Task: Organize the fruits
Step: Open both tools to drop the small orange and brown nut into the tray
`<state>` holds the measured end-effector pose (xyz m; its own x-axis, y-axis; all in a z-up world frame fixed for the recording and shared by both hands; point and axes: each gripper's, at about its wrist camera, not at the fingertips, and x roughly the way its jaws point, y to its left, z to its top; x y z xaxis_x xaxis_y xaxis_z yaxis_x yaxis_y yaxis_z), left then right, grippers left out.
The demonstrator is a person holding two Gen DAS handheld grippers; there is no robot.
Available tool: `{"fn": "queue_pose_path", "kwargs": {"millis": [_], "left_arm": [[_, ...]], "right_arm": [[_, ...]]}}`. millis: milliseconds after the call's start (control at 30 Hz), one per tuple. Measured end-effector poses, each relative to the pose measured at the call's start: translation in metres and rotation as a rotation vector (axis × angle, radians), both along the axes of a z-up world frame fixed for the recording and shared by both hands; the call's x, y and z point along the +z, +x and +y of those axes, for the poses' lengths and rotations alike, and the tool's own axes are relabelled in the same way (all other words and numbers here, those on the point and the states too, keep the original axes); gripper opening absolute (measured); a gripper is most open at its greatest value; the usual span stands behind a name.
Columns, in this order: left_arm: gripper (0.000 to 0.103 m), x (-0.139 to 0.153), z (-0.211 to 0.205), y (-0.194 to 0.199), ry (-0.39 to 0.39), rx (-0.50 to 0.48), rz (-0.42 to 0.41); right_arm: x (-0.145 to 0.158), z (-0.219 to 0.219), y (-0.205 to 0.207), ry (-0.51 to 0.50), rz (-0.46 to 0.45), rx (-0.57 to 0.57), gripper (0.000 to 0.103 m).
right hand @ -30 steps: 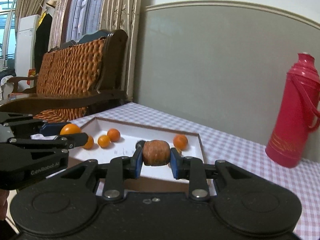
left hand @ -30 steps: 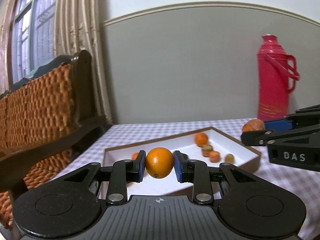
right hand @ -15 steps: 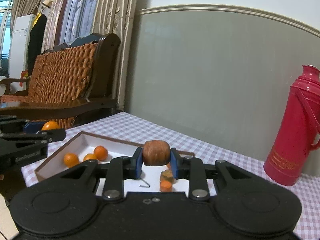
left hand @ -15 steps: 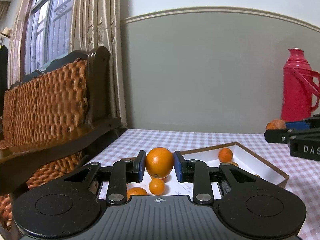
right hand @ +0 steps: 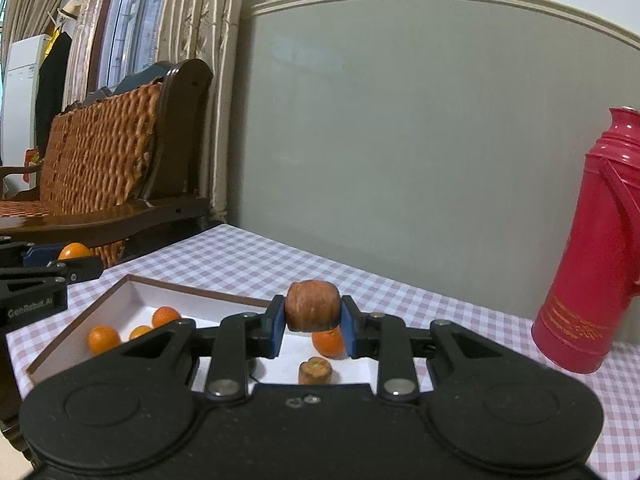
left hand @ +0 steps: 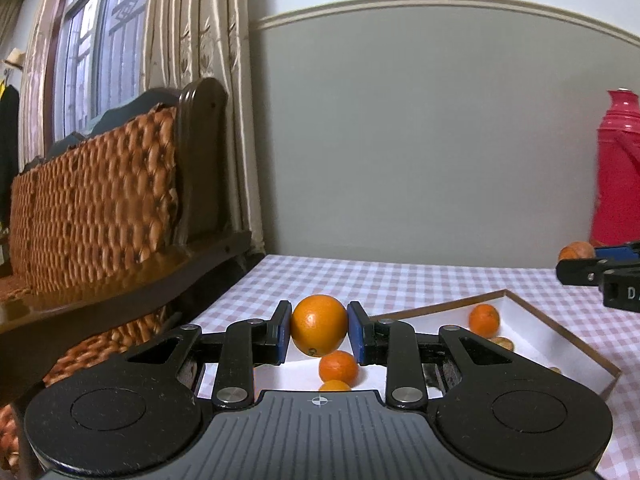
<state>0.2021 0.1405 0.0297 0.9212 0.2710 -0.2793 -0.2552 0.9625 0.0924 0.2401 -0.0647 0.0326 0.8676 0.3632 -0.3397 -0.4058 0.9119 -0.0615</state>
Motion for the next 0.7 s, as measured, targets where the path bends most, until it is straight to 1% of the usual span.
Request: {"fn": "queue_pose_path", "kwargs": {"millis": [467,533,567,600,633,667,700], "left_arm": [[0.030,-0.019,0.024,0.043,-0.054,0.037,0.078],[0.031,-0.022,0.024,0.045,-0.050,0.032,0.081],[0.042,-0.024,0.023,0.048,-0.040,0.045,0.091],[0.062,-0.027,0.022,0.050,-0.034,0.059,0.092],[0.103,-0.029,0.021,0.049,-0.020,0.071,0.087],[0.103,-0.030,0.020,0.049,0.002,0.082,0.076],[0.103,-0.031,0.021,0.050,0.006,0.084,0.083]], "right_arm": [[-0.016,0.007,0.049,0.003,0.069,-0.004,0.020],[-0.019,0.007,0.056,0.005,0.083,-0.002,0.020],[-0.021,0.007,0.060,0.008,0.089,0.006,0.020],[-0.024,0.008,0.064,0.009,0.098,0.024,0.027],[-0.028,0.010,0.070,-0.015,0.125,0.034,0.036],[-0.030,0.011,0.072,-0.044,0.127,0.004,0.069],[-0.032,0.010,0.070,-0.052,0.092,-0.038,0.093]]}}
